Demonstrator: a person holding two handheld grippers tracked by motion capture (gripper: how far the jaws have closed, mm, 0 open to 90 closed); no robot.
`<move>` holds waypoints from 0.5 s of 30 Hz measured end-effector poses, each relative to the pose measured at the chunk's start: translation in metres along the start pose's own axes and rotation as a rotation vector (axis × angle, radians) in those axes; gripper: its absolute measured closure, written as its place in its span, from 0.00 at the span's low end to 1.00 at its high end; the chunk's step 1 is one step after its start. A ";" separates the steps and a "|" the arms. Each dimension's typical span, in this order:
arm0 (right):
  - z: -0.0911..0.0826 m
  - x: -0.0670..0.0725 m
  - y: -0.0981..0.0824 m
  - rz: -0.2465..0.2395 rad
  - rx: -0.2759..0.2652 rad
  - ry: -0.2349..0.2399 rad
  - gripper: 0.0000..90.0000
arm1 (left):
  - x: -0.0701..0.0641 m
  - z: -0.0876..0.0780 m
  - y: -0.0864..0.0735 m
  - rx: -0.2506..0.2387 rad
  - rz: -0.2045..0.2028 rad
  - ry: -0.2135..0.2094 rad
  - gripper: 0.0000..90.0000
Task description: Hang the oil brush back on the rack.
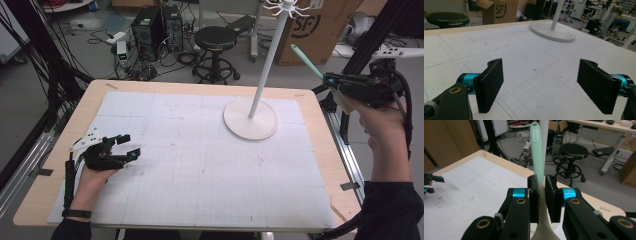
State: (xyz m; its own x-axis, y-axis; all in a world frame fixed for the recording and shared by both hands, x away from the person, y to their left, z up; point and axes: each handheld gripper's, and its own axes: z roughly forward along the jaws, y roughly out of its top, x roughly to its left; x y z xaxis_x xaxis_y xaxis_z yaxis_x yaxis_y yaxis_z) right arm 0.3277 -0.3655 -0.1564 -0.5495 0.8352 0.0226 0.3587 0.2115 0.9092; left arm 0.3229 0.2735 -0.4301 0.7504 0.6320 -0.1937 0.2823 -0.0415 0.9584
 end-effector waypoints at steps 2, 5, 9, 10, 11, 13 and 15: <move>-0.002 0.001 0.005 -0.001 -0.005 -0.003 0.92 | 0.000 0.000 0.000 -0.001 0.000 -0.001 0.24; -0.004 0.002 0.013 -0.004 -0.011 -0.010 0.92 | 0.000 0.001 0.000 0.005 0.002 -0.001 0.24; -0.007 0.005 0.023 -0.011 -0.024 -0.013 0.92 | 0.000 0.001 -0.001 0.006 0.000 -0.002 0.24; -0.008 0.005 0.026 -0.012 -0.027 -0.012 0.92 | 0.000 0.001 -0.001 0.007 -0.001 -0.004 0.24; -0.009 0.006 0.028 -0.011 -0.032 -0.013 0.92 | 0.000 0.001 -0.001 0.005 -0.001 -0.003 0.24; -0.011 0.007 0.032 -0.012 -0.037 -0.019 0.92 | 0.000 0.001 -0.001 0.005 -0.003 -0.003 0.24; -0.012 0.009 0.036 -0.010 -0.045 -0.021 0.92 | 0.000 0.002 -0.001 0.005 -0.005 -0.005 0.24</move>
State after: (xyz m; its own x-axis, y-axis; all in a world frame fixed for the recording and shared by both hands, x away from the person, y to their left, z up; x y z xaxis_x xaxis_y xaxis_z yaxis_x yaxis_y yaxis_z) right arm 0.3269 -0.3568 -0.1186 -0.5366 0.8438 0.0053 0.3191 0.1971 0.9270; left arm 0.3233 0.2720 -0.4311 0.7518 0.6286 -0.1992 0.2886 -0.0421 0.9565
